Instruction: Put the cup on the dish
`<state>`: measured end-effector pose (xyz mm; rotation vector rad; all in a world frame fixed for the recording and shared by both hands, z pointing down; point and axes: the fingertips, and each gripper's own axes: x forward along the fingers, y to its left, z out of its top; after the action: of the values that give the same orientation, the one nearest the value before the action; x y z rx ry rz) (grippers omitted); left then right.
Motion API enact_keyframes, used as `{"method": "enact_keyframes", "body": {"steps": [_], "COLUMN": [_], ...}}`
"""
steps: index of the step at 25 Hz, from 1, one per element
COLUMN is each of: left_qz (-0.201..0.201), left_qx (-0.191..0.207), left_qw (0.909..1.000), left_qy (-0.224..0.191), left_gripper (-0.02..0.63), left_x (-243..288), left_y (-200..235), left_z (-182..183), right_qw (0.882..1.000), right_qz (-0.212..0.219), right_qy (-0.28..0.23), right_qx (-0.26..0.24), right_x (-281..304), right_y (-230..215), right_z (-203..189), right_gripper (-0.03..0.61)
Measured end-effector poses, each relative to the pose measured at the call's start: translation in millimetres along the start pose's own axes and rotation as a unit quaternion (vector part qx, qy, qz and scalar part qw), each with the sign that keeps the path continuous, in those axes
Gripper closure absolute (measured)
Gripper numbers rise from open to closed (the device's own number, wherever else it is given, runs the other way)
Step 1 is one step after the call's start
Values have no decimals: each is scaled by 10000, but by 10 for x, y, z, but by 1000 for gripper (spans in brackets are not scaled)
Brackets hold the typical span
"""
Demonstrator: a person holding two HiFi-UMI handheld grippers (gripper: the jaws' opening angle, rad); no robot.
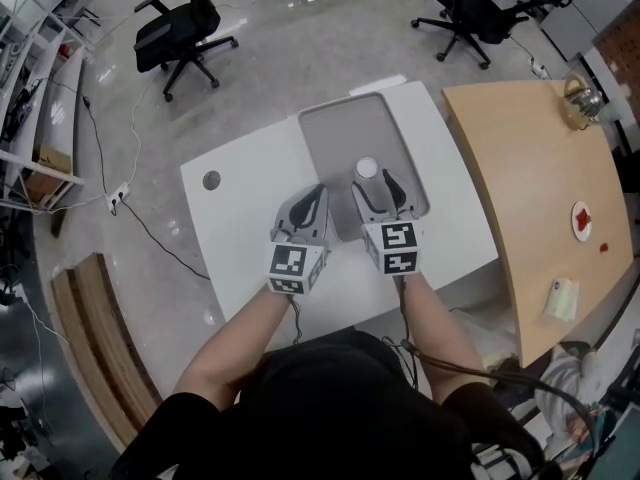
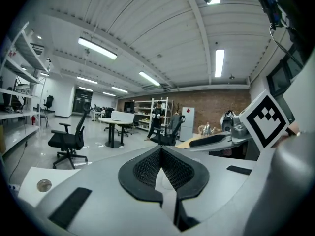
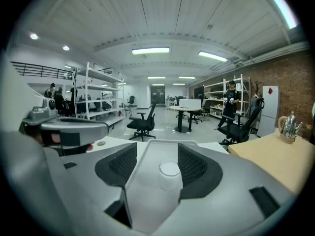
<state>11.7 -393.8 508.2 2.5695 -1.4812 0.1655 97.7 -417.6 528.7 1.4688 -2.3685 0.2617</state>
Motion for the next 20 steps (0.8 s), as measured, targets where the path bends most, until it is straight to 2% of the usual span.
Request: {"method": "enact_keyframes", "body": {"steps": [6,8,9,13,20], "left_qz": [-5,-2,-8,-100,-334], "left_qx": [-191,-238,-212,-138,-58], "left_qw": [9995,9991,9990,9984,9967], "left_qy": [-261,-346,-400,-548,-732], "left_gripper": [606,607,606,606,606], "left_x": [-609,-830,-944,-1331,-1850], "left_y": [-104,-140,-166,-319,-579], "left_z": [199,298,355,560,713], "right_qw": [9961,9935,9923,9891,9857], "right_qz": [-165,-355,-436,-654,-763], "right_qy": [-833,-1045,-1123,-1258,-1479], "right_qx": [240,270,290,387,251], "right_x": [-710,-945,-1054,-1427,-1942], "right_y": [445,577,642,854,1170], "right_z": [403,496,530,588,642], "right_gripper": [348,447,465,537,565]}}
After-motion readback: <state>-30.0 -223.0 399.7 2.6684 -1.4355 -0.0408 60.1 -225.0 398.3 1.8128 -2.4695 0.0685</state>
